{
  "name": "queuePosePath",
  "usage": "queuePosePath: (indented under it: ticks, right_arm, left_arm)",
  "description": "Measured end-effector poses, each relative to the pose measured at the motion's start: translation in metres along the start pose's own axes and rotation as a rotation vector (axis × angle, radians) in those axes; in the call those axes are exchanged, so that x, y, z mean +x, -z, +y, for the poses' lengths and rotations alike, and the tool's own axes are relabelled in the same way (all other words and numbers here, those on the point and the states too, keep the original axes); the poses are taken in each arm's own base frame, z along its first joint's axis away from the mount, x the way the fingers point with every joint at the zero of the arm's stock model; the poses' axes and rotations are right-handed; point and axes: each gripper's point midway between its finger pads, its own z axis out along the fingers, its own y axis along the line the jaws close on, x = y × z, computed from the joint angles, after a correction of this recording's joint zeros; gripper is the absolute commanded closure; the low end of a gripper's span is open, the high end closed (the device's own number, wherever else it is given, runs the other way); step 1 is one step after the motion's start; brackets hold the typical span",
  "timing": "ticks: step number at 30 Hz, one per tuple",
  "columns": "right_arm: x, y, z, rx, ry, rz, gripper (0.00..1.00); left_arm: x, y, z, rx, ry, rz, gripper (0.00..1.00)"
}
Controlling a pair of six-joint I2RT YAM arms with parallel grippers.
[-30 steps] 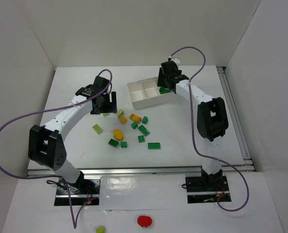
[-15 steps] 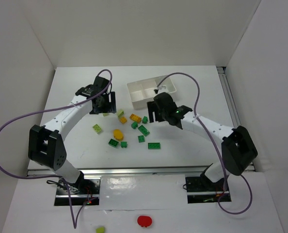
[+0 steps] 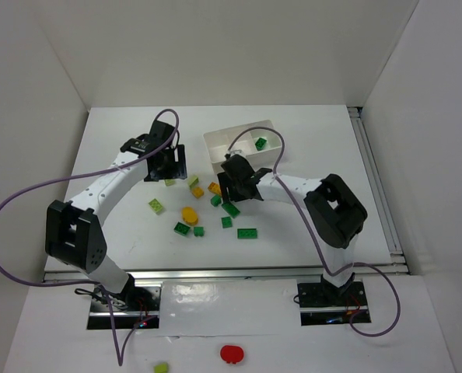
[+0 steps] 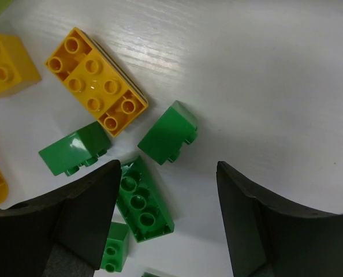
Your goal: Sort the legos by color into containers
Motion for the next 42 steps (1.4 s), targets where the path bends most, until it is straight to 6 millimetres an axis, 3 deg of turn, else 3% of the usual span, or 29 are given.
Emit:
queuePosePath:
  ticks: [5,12,19,25,29,34,38,42]
  right_arm:
    - [0.002,-0.008,-0.001,0.01,-0.024,0.007,0.38]
    - [-0.015,-0.013,-0.001,0.013,-0.067,-0.067,0.38]
    - [-0.014,-0.029,-0.005,0.051,-0.08,-0.067,0.7]
    - [-0.019,-0.017,-0.015,0.098,-0.083,-0.084,0.7]
    - [-0.049,0.021,-0.029,0.14,-0.095,-0.166,0.7]
    - [-0.118,0.058,-0.07,0.196,-0.188,-0.325,0.7]
    - [-0.162,0.059,-0.113,0.267,-0.26,-0.391,0.68]
    - [-0.194,0.03,-0.143,0.31,-0.301,-0.407,0.62]
  left_arm:
    - [0.0,0.0,0.0,-0.001,0.0,0.0,0.1]
    - [0.001,0.0,-0.003,0.015,0.0,0.006,0.11]
    - [0.004,-0.005,-0.005,0.021,-0.001,0.023,0.11]
    - [0.004,-0.006,-0.005,0.02,-0.002,0.025,0.11]
    - [0.004,-0.006,-0.005,0.02,-0.002,0.025,0.11]
    - [0.004,-0.006,-0.005,0.019,0.002,0.025,0.11]
    - [0.004,-0.006,-0.005,0.02,0.002,0.026,0.11]
    - [0.004,-0.006,-0.005,0.02,0.002,0.026,0.11]
